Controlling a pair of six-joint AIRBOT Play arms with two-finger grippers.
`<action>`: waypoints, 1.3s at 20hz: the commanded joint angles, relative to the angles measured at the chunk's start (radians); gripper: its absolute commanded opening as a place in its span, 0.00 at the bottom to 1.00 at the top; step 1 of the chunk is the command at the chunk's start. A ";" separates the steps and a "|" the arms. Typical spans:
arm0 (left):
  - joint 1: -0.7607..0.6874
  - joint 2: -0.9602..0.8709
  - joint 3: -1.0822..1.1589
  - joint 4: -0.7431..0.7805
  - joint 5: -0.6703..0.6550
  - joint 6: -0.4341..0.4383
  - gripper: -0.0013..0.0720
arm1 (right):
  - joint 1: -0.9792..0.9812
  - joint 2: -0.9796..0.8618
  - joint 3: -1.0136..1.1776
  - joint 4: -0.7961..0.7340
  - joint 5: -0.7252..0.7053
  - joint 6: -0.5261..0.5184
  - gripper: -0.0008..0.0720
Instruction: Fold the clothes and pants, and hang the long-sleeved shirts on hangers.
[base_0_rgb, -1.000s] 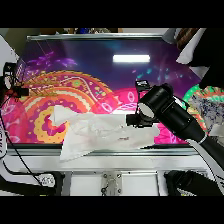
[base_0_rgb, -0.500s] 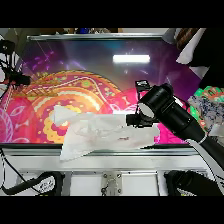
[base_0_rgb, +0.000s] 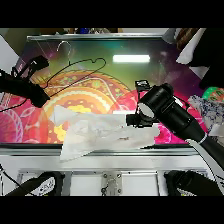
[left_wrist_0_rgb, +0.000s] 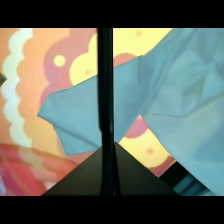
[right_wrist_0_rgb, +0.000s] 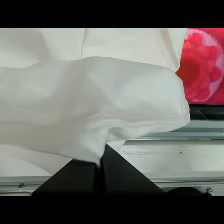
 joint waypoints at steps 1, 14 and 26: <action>0.002 0.004 0.001 -0.079 -0.080 0.083 0.03 | 0.001 -0.001 0.000 0.000 0.000 0.000 0.03; 0.124 0.005 -0.015 -0.285 -0.258 0.502 0.03 | 0.001 -0.008 0.000 0.000 0.000 0.000 0.03; 0.123 0.005 -0.287 -0.284 -0.234 0.606 0.03 | -0.023 0.008 0.002 0.009 0.012 -0.003 0.03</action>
